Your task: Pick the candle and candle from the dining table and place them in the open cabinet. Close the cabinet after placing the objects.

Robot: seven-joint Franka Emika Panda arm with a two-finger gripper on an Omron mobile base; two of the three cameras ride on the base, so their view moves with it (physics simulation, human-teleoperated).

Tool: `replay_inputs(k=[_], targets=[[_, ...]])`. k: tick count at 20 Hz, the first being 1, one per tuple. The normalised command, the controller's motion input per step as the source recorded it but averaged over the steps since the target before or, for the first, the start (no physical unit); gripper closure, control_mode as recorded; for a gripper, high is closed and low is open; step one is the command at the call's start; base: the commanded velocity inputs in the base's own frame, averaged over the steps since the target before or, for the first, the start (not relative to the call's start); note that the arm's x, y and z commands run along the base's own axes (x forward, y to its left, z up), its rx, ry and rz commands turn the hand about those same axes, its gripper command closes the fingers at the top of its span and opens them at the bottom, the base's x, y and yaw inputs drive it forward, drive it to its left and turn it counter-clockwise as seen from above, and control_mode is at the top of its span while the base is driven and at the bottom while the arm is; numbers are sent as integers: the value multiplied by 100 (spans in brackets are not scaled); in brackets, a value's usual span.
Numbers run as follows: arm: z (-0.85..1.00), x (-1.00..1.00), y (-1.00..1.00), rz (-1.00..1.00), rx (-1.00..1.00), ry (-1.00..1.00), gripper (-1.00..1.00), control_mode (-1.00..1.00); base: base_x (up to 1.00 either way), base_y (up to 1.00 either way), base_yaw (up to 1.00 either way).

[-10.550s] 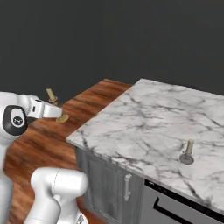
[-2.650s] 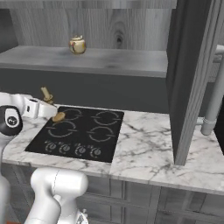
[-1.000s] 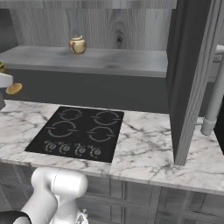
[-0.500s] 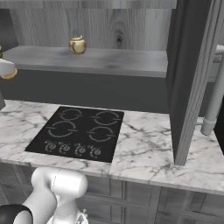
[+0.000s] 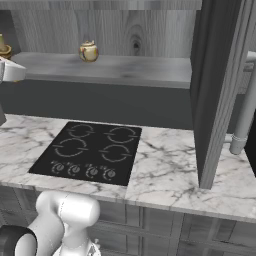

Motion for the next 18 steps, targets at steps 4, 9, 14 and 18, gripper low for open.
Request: replay_inputs(k=[4,9,14,18], targets=[[0,46,4,0,6,2,100,-100,0,0,0],[2,38,9,0,1,0,100,-100,0,0,0],[1,36,11,0,0,1,100,-100,0,0,0],[0,43,12,-1,0,7,100,-100,0,0,0]])
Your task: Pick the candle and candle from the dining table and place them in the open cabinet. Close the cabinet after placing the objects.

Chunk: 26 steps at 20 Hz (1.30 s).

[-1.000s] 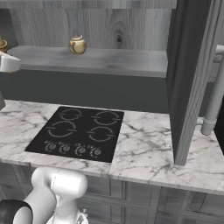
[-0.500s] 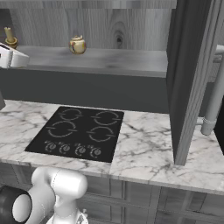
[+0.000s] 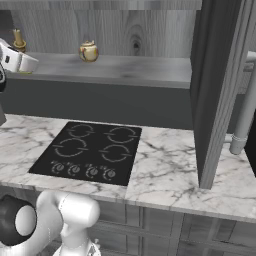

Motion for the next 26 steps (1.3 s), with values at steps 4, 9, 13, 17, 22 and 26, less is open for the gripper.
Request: replay_inputs(k=[4,9,13,17,22,26], targets=[[0,41,11,-2,0,11,100,-100,0,0,0],[-5,24,1,-1,0,11,100,-100,0,0,0],[-19,25,3,0,-6,5,100,-100,0,0,0],[-27,25,15,0,-13,0,100,-100,0,0,0],[-16,38,13,0,-7,0,100,-100,0,0,0],[0,44,9,0,0,0,100,-100,0,0,0]])
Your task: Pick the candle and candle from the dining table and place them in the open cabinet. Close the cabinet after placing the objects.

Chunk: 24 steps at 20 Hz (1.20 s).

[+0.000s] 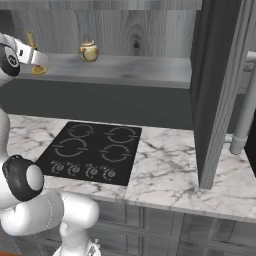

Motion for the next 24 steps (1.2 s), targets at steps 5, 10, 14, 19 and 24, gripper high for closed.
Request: replay_inputs(k=[5,10,14,19,24], targets=[[0,43,12,0,0,1,100,-100,0,0,0],[0,38,21,0,-1,4,100,-100,0,0,0],[0,38,23,0,-4,7,100,-100,0,0,0],[0,40,20,-2,-4,4,100,-100,0,0,0],[-3,43,18,-2,-5,2,100,-100,0,0,0]])
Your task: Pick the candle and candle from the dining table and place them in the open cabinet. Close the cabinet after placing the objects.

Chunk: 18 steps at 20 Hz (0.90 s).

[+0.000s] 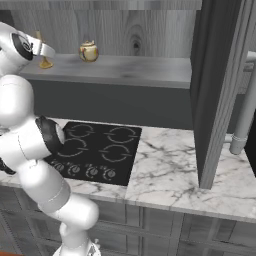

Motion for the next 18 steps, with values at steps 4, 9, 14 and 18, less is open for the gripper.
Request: replay_inputs(k=[4,9,14,18], targets=[[-13,41,8,-1,-6,2,100,-100,0,0,0],[-11,29,8,0,-3,0,100,-100,0,0,0],[-8,30,15,0,0,0,100,-100,0,0,0],[-12,26,10,0,0,0,-100,-100,0,0,0]])
